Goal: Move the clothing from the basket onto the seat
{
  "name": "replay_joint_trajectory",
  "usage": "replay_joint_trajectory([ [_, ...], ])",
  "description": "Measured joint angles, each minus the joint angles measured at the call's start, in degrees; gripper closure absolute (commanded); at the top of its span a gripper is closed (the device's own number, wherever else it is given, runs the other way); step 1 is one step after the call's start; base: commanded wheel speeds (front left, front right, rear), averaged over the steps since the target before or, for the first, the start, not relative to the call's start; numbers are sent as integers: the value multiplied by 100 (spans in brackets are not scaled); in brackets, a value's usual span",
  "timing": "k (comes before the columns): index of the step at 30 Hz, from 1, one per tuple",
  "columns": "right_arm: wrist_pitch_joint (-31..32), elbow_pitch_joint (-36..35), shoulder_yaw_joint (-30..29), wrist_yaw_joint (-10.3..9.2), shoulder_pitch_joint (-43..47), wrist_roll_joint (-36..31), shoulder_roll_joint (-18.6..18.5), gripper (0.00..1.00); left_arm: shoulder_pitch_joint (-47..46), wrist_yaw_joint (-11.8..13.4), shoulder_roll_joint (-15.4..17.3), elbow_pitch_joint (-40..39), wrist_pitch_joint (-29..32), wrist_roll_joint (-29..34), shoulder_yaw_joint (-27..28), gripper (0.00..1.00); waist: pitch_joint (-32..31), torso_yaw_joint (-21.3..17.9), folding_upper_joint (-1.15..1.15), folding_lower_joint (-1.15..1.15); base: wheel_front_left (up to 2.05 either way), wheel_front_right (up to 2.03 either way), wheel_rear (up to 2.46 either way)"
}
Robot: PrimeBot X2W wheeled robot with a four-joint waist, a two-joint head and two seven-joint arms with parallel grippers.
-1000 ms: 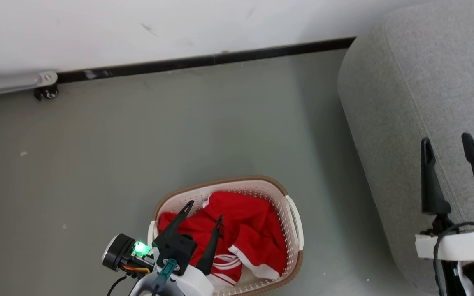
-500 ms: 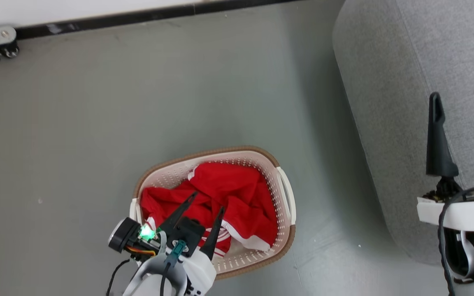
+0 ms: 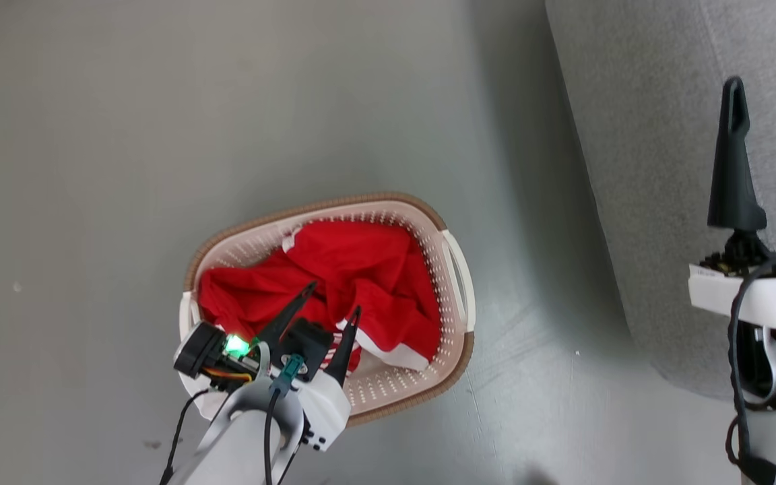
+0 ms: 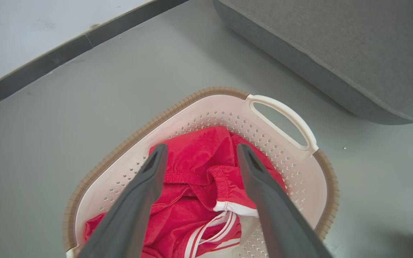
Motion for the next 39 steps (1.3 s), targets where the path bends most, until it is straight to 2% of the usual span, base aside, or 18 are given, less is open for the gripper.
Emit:
replay_joint_trajectory([
  [20,-209,237,231,0,-934,107,-19,0,-757,-57,-123,610,-94,142,-253,0,1014,-205,0,0,0,0,0],
  [24,-260,286,253,0,-1058,108,-21,0,-904,-221,-126,780,-96,201,-354,0,1179,-258,0,0,0,0,0],
  [28,-313,355,270,0,-1167,156,-22,0,-987,-253,-126,981,-97,221,-411,0,1329,-318,0,0,0,0,0],
  [39,-456,477,283,0,-1418,256,-26,0,-1395,-242,-12,1599,18,236,-227,0,1720,-548,0,0,0,0,0],
])
